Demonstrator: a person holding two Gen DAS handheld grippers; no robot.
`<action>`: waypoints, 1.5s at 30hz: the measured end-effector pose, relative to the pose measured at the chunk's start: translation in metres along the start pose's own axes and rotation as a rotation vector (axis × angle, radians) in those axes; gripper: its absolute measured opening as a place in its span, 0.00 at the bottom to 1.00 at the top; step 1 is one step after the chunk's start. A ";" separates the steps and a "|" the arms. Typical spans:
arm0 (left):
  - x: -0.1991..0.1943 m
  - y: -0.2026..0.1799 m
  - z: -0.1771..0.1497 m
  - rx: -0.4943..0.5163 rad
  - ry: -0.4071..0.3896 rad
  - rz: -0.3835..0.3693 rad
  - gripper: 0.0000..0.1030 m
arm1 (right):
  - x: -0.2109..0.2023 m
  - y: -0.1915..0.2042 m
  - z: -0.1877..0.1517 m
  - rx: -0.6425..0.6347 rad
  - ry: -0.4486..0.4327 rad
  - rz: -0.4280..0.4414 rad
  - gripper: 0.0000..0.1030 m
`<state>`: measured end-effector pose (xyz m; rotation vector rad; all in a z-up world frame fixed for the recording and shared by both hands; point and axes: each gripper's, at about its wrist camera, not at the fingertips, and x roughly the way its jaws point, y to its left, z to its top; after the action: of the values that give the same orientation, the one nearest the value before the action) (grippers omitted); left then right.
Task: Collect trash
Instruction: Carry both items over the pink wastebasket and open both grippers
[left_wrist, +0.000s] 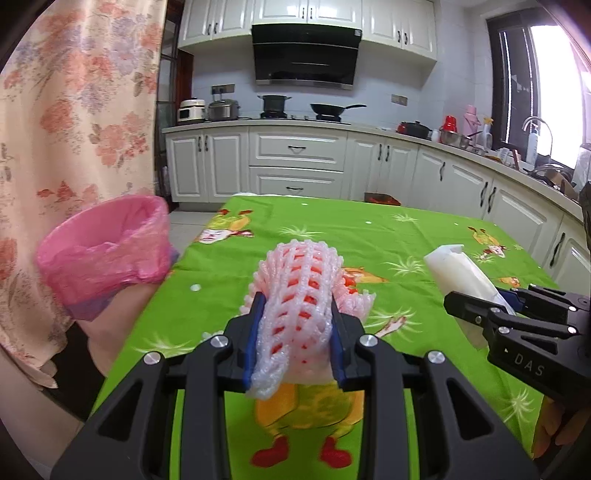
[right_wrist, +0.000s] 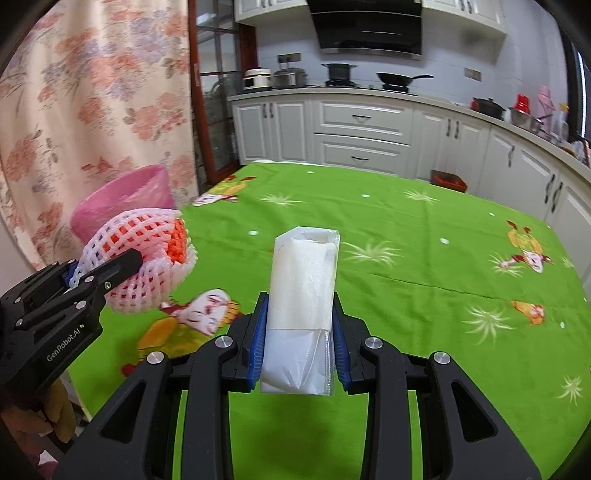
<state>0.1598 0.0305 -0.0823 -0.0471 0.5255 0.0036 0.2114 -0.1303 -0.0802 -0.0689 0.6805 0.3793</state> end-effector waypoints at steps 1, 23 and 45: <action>-0.002 0.003 0.000 -0.004 -0.002 0.007 0.29 | 0.001 0.004 0.001 -0.006 0.001 0.008 0.30; -0.038 0.127 0.038 -0.090 -0.090 0.242 0.31 | 0.048 0.110 0.072 -0.152 -0.020 0.260 0.31; 0.034 0.261 0.111 -0.205 -0.048 0.383 0.33 | 0.145 0.220 0.174 -0.286 -0.025 0.452 0.31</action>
<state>0.2411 0.2961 -0.0152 -0.1459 0.4779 0.4323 0.3389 0.1526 -0.0217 -0.1827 0.6108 0.9096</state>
